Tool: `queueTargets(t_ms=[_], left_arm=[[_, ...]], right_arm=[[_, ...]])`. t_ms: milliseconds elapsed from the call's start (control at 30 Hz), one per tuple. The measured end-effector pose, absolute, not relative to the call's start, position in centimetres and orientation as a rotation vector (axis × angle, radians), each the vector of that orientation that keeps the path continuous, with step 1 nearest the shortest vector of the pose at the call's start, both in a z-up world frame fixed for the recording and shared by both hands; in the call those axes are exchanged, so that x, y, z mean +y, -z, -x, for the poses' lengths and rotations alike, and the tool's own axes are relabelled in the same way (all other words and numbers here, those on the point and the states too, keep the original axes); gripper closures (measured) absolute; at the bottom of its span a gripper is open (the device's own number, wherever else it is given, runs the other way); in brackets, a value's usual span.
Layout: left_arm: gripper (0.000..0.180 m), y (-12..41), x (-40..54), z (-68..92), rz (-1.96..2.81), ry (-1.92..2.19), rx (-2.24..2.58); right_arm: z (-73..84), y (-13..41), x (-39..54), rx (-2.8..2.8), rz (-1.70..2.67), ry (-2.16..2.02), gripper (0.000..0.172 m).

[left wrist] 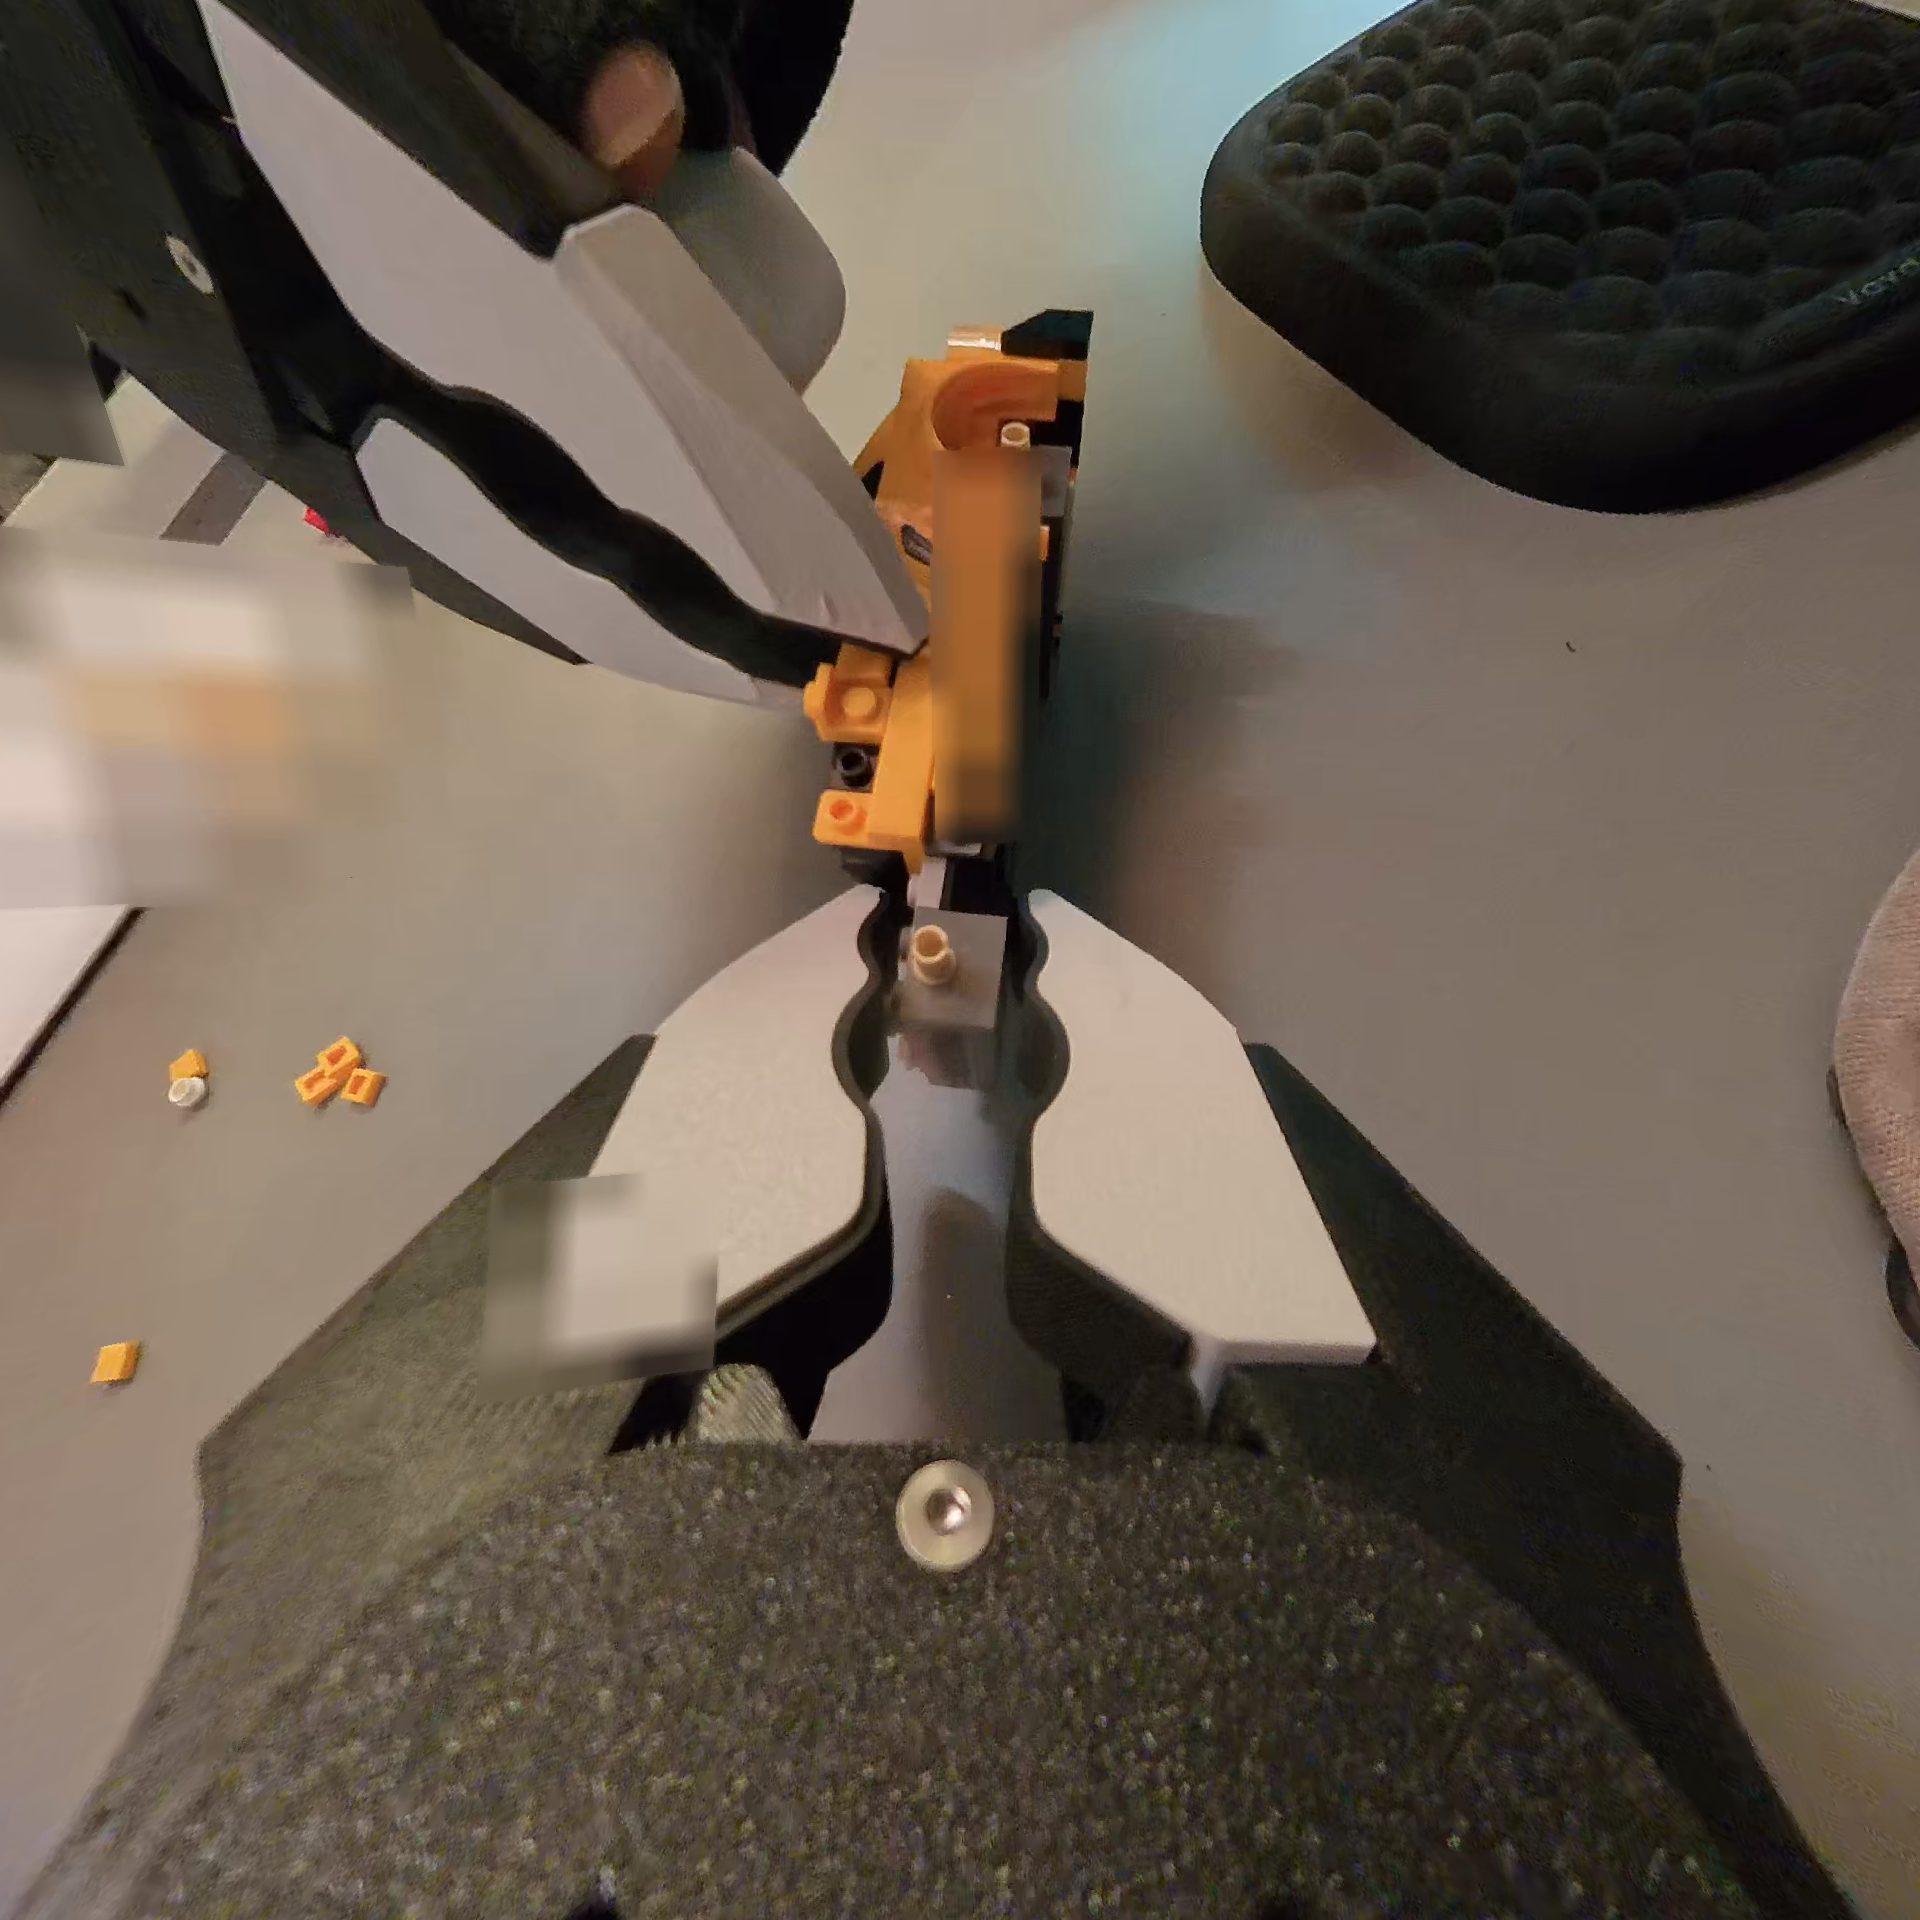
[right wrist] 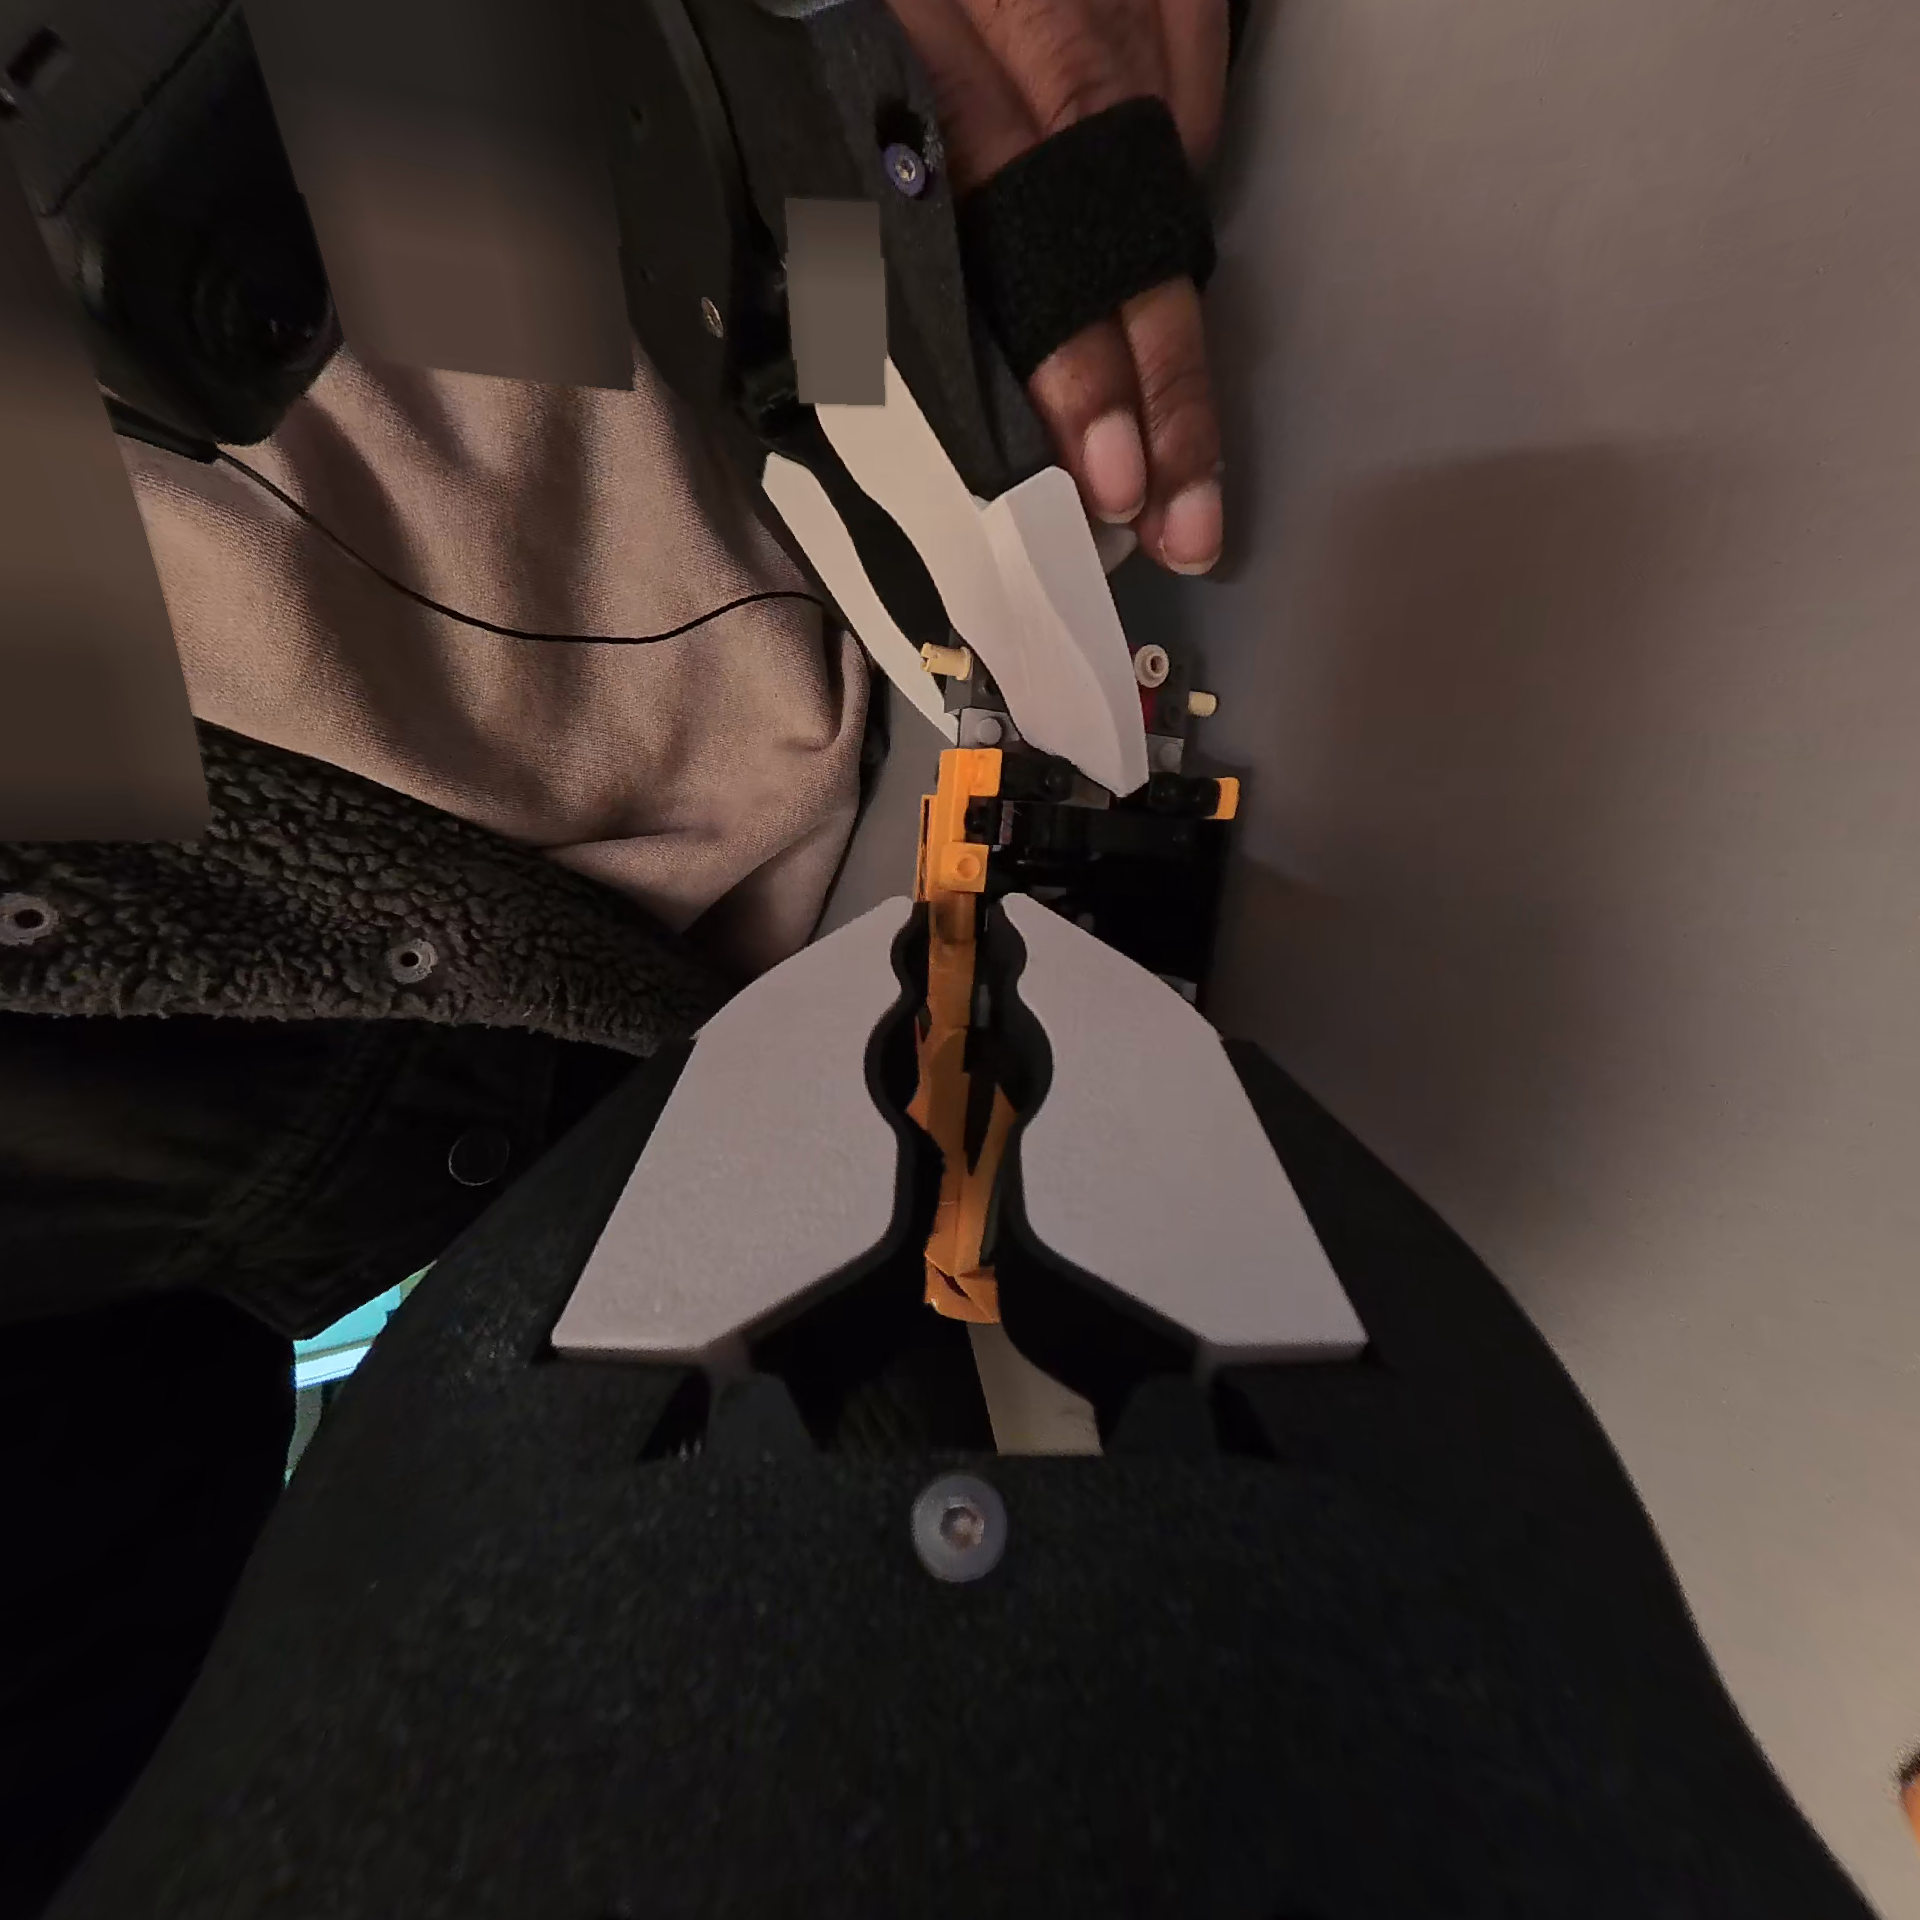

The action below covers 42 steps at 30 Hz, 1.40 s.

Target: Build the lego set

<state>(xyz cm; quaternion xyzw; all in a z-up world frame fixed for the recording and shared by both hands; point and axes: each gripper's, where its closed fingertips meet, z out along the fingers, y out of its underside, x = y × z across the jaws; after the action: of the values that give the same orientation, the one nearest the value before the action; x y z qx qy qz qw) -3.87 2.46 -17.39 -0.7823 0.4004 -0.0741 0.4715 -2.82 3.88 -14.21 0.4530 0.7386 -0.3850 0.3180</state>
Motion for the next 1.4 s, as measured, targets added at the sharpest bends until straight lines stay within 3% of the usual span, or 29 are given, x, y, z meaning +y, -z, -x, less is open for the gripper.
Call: queueTargets(t_ms=[1400], left_arm=[[0.162, 17.3, 0.8, 3.0, 1.837, -0.066, 1.154]], right_arm=[[1.7, 14.6, 2.6, 2.036, -1.192, 0.929, 0.166]])
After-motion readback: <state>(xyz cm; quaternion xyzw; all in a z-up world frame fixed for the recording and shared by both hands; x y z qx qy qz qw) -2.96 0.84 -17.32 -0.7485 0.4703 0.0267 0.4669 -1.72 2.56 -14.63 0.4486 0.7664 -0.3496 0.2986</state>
